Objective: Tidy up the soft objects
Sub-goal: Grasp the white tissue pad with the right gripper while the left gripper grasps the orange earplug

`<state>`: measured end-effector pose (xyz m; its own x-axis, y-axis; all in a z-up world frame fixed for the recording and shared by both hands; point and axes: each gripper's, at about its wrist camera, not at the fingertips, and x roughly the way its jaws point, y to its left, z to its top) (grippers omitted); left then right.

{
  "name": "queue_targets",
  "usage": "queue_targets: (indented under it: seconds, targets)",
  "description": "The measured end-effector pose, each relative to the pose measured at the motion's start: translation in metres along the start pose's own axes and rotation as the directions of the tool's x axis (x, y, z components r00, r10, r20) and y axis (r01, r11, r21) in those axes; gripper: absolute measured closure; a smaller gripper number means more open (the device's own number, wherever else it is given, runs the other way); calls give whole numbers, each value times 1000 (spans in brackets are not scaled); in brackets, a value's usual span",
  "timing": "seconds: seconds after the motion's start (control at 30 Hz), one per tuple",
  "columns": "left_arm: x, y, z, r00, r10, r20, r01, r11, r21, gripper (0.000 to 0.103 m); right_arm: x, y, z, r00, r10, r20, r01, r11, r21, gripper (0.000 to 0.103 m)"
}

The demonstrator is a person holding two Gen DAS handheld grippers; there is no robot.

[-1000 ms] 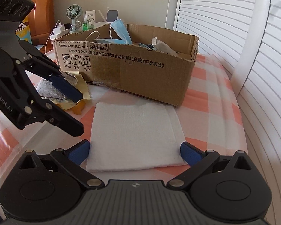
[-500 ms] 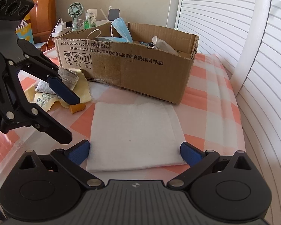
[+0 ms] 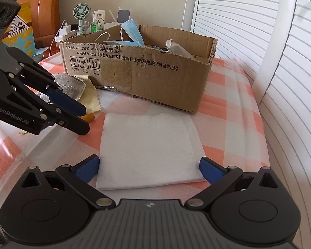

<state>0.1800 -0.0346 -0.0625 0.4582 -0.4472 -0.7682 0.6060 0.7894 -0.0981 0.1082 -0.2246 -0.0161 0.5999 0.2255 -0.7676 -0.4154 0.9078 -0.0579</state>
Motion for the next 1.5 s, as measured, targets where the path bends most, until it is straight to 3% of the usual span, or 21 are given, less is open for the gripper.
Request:
queue_targets:
  seconds: [0.13, 0.27, 0.87, 1.03, 1.2, 1.3, 1.37, 1.5]
  targets:
    - [1, -13, -4, 997, 75, 28, -75, 997, 6, 78, 0, 0, -1, 1000, -2, 1, 2, 1000, 2, 0]
    - [1, -21, -7, 993, 98, 59, -98, 995, 3, 93, -1, 1, -1, 1000, -3, 2, 3, 1000, 1, 0]
    - [-2, -18, -11, 994, 85, 73, -82, 996, -35, 94, 7, -7, 14, 1000, -24, -5, 24, 998, -54, 0]
    - [-2, -17, -11, 994, 79, 76, -76, 996, -40, 94, 21, -20, 21, 999, 22, -31, -22, 1000, 6, 0]
    - [-4, -16, -12, 994, 74, 79, -70, 996, -51, 93, 21, -18, 21, 1000, 4, -23, -4, 1000, 27, 1]
    - [-4, -16, -12, 994, 74, 80, -70, 996, -49, 94, 15, -14, 21, 1000, 2, -12, -2, 1000, 18, 19]
    - [-4, -16, -12, 994, 73, 80, -70, 996, -46, 93, 12, -13, 22, 1000, -7, -10, 7, 1000, 16, 38]
    - [-4, -16, -12, 994, 73, 79, -70, 997, -44, 93, 7, -14, 22, 999, -32, -8, 33, 999, 21, 59]
